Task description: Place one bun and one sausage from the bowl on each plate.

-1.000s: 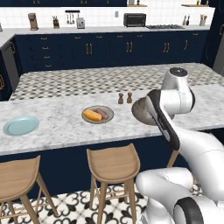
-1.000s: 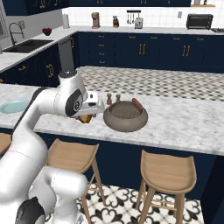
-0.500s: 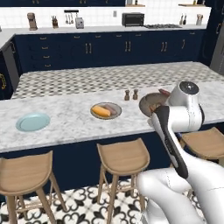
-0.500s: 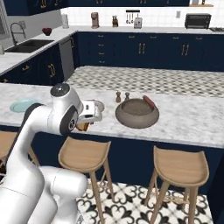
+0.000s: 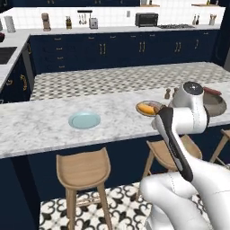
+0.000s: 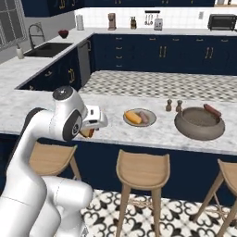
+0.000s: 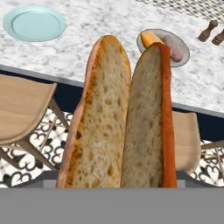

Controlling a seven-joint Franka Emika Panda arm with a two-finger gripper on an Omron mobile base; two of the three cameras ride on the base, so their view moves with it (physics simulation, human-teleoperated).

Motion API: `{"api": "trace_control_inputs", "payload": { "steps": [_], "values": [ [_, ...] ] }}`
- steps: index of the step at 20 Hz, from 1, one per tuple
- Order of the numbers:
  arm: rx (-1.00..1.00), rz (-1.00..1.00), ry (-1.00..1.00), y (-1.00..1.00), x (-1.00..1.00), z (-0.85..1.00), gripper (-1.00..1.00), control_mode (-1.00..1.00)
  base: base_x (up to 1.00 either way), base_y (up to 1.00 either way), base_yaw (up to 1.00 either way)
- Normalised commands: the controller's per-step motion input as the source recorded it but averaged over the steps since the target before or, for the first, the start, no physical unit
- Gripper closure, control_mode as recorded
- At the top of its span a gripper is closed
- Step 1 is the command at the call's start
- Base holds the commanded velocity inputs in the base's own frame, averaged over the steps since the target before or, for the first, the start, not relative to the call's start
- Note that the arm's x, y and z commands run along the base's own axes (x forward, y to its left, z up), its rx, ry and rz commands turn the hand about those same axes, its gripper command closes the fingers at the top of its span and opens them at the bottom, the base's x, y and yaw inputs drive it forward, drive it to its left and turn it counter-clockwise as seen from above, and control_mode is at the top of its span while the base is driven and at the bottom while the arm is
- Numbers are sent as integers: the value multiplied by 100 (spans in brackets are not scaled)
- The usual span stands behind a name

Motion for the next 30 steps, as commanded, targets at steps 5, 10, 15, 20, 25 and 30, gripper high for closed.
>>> {"api": "trace_control_inputs", "payload": {
  "steps": [5,10,15,20,25,30],
  "values": [
    [0,0,0,0,0,0,100,100,26,100,-1],
    [-13,0,2,60,38,2,100,-100,16,40,0],
    [-11,6,8,84,96,-1,100,-100,0,0,0],
    [0,3,14,11,100,-4,100,-100,0,0,0],
    [0,0,24,0,100,-8,100,-100,0,0,0],
    [0,5,27,0,100,-22,100,-100,0,0,0]
  ]
}}
